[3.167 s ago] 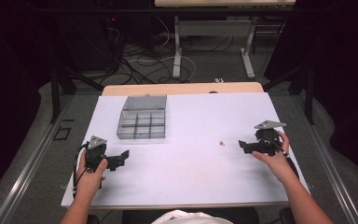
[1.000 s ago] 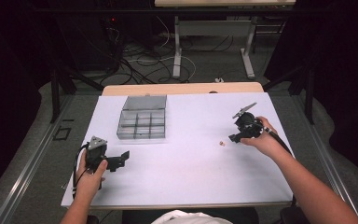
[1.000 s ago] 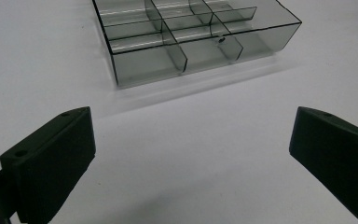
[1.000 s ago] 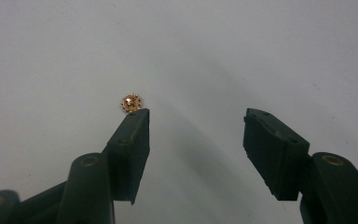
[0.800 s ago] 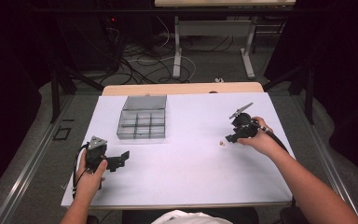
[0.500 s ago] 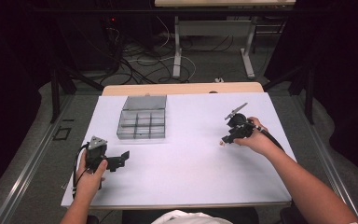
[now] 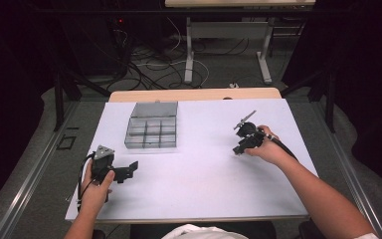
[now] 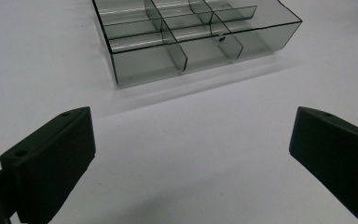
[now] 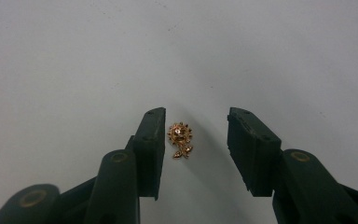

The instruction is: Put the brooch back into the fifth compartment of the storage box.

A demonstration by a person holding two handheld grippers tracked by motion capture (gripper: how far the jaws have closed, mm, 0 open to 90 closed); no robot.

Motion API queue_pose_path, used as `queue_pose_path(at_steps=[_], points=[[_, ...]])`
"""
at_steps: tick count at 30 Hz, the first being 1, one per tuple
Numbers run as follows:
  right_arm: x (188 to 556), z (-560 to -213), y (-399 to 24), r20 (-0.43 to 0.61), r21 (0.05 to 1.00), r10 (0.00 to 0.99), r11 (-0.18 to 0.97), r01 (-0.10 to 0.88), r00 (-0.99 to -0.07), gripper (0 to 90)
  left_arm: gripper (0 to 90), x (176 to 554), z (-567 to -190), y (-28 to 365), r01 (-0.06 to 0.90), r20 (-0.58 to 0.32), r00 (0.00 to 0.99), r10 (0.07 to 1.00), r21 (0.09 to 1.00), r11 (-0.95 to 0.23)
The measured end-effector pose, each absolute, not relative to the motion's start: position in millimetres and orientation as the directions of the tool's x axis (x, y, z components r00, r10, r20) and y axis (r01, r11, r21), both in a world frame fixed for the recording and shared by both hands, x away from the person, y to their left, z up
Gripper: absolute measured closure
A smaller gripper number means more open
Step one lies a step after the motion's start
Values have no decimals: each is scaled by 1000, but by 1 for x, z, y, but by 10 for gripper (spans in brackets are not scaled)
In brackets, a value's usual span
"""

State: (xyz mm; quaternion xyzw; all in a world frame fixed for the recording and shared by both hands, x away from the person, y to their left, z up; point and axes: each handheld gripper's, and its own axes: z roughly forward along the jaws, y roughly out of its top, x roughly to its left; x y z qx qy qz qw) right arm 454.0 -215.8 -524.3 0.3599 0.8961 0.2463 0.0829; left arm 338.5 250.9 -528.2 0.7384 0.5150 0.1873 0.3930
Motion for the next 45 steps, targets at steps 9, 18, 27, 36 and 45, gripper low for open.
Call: queue_pose_path(at_steps=[9,18,27,36,45], points=[[456,-524,-213,48,428,692,638,640,-721,627,5,339,-528,251,614,-129,399,908,773,-160],[459,-528,-209,63,413,717,615,672,-695,684,5,339,-529,251,611,-130,398,908,776,-157],[457,-531,-204,88,406,745,579,707,-661,709,5,339,-529,251,612,-130,399,908,775,-158],[457,-531,-203,53,393,720,622,677,-692,730,5,339,-528,251,614,-129,401,907,773,-161],[455,-530,-201,21,381,715,640,667,-698,742,5,339,-529,251,613,-130,402,906,773,-161]])
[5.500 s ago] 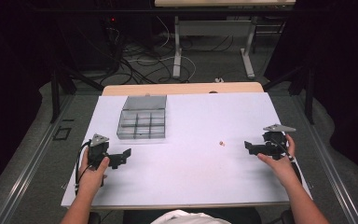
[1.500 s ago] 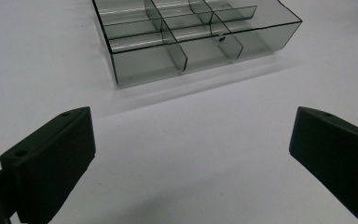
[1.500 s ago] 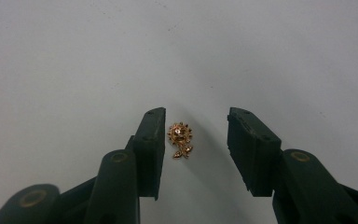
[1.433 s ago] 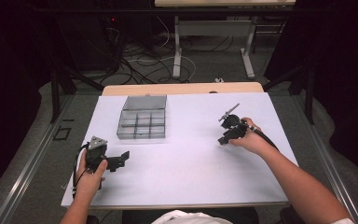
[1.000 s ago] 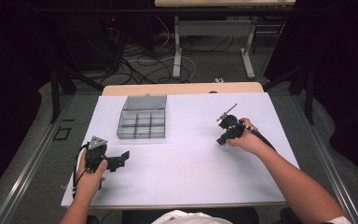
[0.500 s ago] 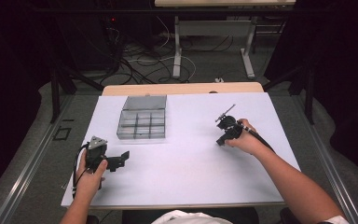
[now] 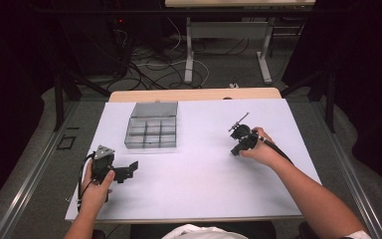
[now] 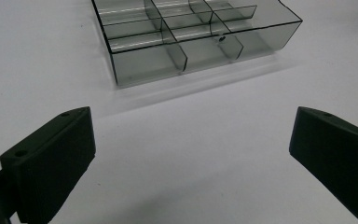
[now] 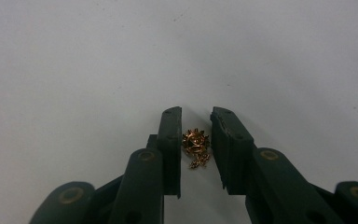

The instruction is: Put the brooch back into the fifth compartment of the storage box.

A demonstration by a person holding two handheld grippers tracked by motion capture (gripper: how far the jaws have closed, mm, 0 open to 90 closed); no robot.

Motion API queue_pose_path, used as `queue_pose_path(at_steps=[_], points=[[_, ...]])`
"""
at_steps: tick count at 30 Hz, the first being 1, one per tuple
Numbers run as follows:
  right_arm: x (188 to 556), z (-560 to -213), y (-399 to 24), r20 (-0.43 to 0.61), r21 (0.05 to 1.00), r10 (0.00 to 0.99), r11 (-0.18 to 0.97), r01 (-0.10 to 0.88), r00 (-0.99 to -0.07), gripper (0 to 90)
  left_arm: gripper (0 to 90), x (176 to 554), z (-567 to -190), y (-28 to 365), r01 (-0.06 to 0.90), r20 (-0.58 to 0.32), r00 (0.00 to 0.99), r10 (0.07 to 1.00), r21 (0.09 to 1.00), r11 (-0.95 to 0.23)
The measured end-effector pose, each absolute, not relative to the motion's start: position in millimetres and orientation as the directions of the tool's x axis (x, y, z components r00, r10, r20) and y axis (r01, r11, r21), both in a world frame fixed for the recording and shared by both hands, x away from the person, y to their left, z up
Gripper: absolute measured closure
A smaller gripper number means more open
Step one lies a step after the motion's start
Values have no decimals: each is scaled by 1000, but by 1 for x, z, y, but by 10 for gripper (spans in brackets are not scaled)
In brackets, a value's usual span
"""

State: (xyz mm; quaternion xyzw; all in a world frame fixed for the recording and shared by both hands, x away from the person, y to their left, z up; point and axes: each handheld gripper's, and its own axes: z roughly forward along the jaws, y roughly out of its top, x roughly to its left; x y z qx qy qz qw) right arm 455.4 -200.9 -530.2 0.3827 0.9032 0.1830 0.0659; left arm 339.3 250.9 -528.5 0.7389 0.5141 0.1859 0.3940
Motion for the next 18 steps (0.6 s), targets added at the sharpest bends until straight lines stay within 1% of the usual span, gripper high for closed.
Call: queue_pose_path(at_steps=[2,6,7,12,13,14,15,17,18], points=[[455,-531,-200,14,385,721,636,669,-693,759,5,339,-529,251,613,-130,402,906,774,-161],[453,-531,-199,4,396,735,622,675,-678,765,5,339,-528,251,614,-130,402,907,773,-161],[454,-531,-200,24,387,726,627,676,-687,767,5,339,-528,251,613,-130,401,907,773,-160],[455,-531,-201,22,386,720,634,670,-694,768,5,339,-529,251,611,-131,401,907,775,-158],[455,-531,-201,34,389,718,631,671,-695,769,5,339,-529,251,612,-131,401,907,775,-159],[453,-534,-199,54,426,745,585,690,-665,769,4,339,-529,251,612,-131,401,907,775,-159],[453,-534,-199,53,423,744,588,690,-666,769,5,339,-529,251,612,-131,401,907,775,-159],[455,-530,-201,35,380,719,633,675,-694,769,5,339,-529,251,611,-131,401,907,775,-159],[455,-530,-201,37,383,721,629,676,-692,770,4,339,-529,251,612,-131,401,907,775,-159]])
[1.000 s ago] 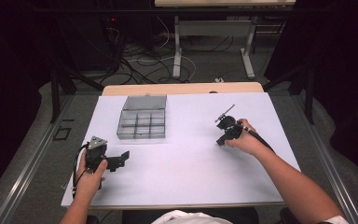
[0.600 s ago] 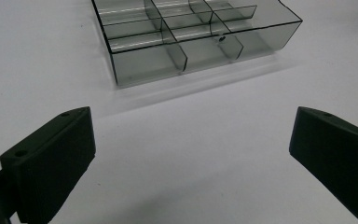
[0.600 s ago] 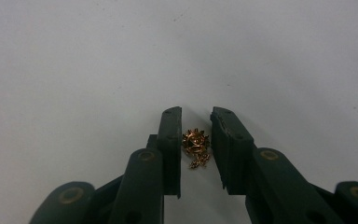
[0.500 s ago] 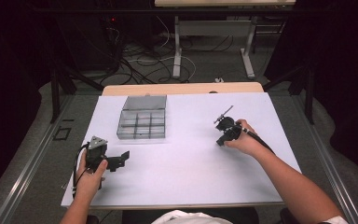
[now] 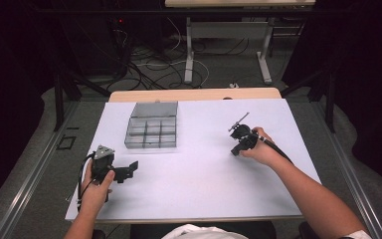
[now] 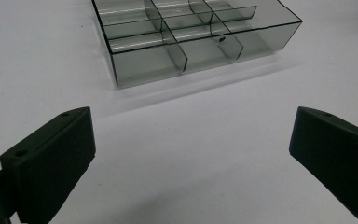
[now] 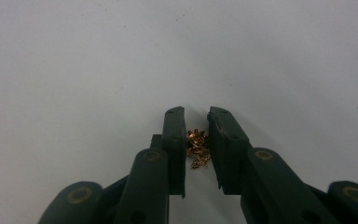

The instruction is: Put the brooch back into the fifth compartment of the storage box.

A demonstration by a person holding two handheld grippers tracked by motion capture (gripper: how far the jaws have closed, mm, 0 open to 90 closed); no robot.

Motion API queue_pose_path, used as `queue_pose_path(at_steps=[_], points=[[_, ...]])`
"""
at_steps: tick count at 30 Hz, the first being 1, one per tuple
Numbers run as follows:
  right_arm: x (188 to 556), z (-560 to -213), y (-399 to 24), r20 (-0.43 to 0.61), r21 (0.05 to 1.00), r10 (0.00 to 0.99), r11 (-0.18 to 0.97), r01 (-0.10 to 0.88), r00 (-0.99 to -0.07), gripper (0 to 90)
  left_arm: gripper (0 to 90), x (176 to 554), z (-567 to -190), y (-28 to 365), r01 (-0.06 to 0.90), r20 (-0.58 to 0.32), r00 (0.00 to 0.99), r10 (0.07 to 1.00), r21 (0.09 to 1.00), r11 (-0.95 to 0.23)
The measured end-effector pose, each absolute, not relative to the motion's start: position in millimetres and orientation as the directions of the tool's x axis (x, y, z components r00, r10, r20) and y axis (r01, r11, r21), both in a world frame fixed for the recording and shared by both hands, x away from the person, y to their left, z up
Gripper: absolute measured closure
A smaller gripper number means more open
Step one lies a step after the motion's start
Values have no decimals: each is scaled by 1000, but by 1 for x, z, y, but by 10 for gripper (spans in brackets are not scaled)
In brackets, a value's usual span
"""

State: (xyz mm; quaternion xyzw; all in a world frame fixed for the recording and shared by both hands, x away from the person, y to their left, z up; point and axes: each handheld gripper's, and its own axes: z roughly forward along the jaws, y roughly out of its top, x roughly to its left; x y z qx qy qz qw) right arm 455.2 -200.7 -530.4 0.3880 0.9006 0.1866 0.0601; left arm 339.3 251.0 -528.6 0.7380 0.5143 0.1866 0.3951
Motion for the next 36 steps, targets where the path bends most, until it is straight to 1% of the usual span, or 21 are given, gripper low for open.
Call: queue_pose_path(at_steps=[3,7,10,11,14,15,17,19,20,21,22,24,25,26,27,28,31,32,33,34,36], points=[[454,-531,-200,16,397,735,617,679,-677,770,5,339,-529,251,611,-131,401,907,775,-159],[455,-530,-200,25,383,727,627,678,-687,770,5,339,-529,251,612,-132,401,906,775,-158],[455,-532,-199,50,407,728,610,680,-684,770,5,339,-529,251,612,-131,401,907,775,-158],[456,-532,-198,38,423,712,624,657,-701,770,5,339,-528,251,614,-131,401,907,773,-160],[454,-529,-196,37,393,725,622,677,-687,770,5,339,-529,251,611,-132,402,906,776,-158],[454,-529,-195,39,400,728,616,679,-684,771,5,339,-529,251,611,-132,402,906,775,-158],[456,-526,-193,29,392,715,635,666,-699,770,5,339,-529,251,611,-132,402,906,776,-158],[457,-527,-191,44,437,706,623,649,-707,771,5,339,-529,251,611,-133,403,906,775,-158],[456,-525,-190,27,429,721,617,660,-692,771,5,339,-529,251,611,-133,403,906,775,-158],[457,-523,-190,43,412,705,633,655,-708,771,5,339,-529,251,611,-133,403,906,775,-158],[457,-524,-187,46,453,713,609,651,-699,771,4,339,-529,251,612,-133,402,906,775,-158],[457,-525,-186,54,473,722,590,654,-690,771,5,339,-529,251,614,-132,402,906,773,-160],[459,-524,-185,43,488,707,601,633,-706,771,4,339,-529,251,614,-132,402,906,773,-160],[458,-522,-184,50,478,712,598,643,-700,771,5,339,-529,251,614,-132,402,906,773,-160],[458,-517,-181,43,433,721,610,663,-692,771,5,339,-529,251,614,-133,402,906,773,-159],[460,-516,-180,33,443,705,625,643,-708,771,4,339,-529,251,614,-133,402,906,773,-159],[459,-515,-177,47,450,714,609,653,-698,771,5,339,-529,251,611,-134,402,906,776,-156],[461,-515,-176,37,475,700,615,629,-713,771,5,340,-529,251,611,-134,402,906,776,-156],[461,-515,-174,45,488,705,602,631,-708,771,5,339,-529,251,611,-134,402,906,776,-157],[461,-509,-174,35,436,703,628,644,-710,771,5,340,-529,251,611,-135,402,905,776,-156],[462,-508,-171,32,448,700,627,637,-713,771,5,339,-529,251,612,-135,402,906,775,-156]])
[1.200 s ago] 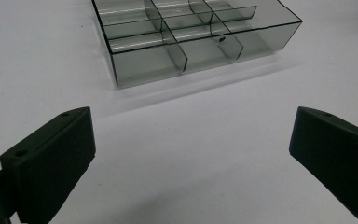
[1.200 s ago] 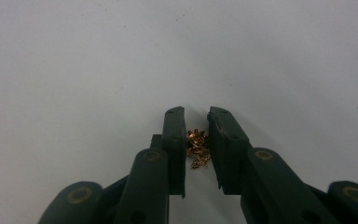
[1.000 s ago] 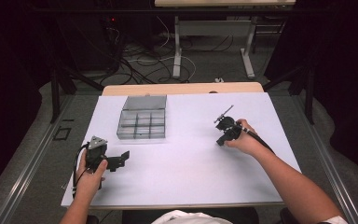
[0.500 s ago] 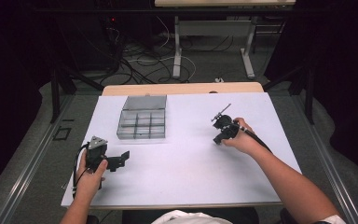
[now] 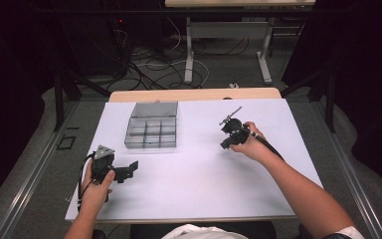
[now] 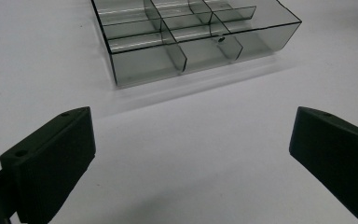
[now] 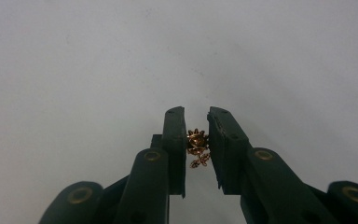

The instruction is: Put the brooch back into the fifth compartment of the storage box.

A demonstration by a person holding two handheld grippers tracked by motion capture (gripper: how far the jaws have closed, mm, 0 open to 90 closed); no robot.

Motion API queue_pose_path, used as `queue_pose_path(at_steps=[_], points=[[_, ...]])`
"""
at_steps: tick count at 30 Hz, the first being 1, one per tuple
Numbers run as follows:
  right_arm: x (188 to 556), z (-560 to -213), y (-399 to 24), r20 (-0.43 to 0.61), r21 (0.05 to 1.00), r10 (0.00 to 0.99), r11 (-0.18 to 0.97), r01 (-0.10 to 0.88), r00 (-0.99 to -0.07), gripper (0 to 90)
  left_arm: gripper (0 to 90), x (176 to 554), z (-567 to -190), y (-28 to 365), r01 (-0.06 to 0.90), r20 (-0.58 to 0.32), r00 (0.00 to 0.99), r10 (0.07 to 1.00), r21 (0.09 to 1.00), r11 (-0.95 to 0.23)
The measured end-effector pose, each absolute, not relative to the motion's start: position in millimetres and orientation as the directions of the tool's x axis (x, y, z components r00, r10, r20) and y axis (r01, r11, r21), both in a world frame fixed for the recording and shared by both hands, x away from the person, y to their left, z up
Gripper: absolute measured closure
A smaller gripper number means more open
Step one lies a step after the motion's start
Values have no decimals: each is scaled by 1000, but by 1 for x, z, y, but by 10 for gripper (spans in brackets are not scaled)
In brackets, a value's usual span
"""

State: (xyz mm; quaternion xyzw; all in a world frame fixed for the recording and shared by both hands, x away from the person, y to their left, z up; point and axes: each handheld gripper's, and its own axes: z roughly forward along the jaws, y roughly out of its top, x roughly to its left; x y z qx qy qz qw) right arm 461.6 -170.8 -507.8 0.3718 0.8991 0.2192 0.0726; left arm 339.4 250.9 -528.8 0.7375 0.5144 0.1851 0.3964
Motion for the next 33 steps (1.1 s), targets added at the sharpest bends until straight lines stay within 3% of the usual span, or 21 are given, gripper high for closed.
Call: queue_pose_path(at_steps=[1,2,3,5,6,7,10,15,21,22,23,33], points=[[462,-504,-170,30,416,696,644,642,-718,771,4,339,-529,251,612,-135,403,905,775,-157],[462,-515,-166,51,565,711,559,607,-702,771,5,340,-529,251,612,-134,403,905,775,-157],[462,-515,-164,55,565,708,559,607,-704,771,4,340,-529,251,612,-135,403,905,775,-157],[463,-506,-163,34,474,688,628,618,-725,771,5,340,-529,251,613,-135,403,905,775,-157],[462,-512,-160,54,559,705,566,607,-707,771,5,340,-529,251,613,-135,403,905,775,-157],[462,-513,-157,60,577,708,550,603,-703,771,5,340,-529,251,612,-135,403,905,775,-157],[463,-501,-154,42,484,697,613,625,-716,771,5,340,-529,251,612,-134,403,905,775,-157],[464,-507,-143,64,620,695,534,575,-716,771,5,340,-529,251,611,-136,403,905,776,-156],[464,-501,-134,76,595,701,539,596,-709,771,5,341,-528,252,613,-130,404,906,773,-162],[464,-496,-134,64,538,687,587,605,-723,771,5,341,-528,251,613,-133,406,904,773,-162],[465,-503,-129,70,643,693,518,564,-717,771,4,341,-528,251,614,-135,405,904,773,-159],[464,-495,-117,86,631,676,531,565,-732,771,5,344,-530,250,611,-139,409,902,776,-157]])
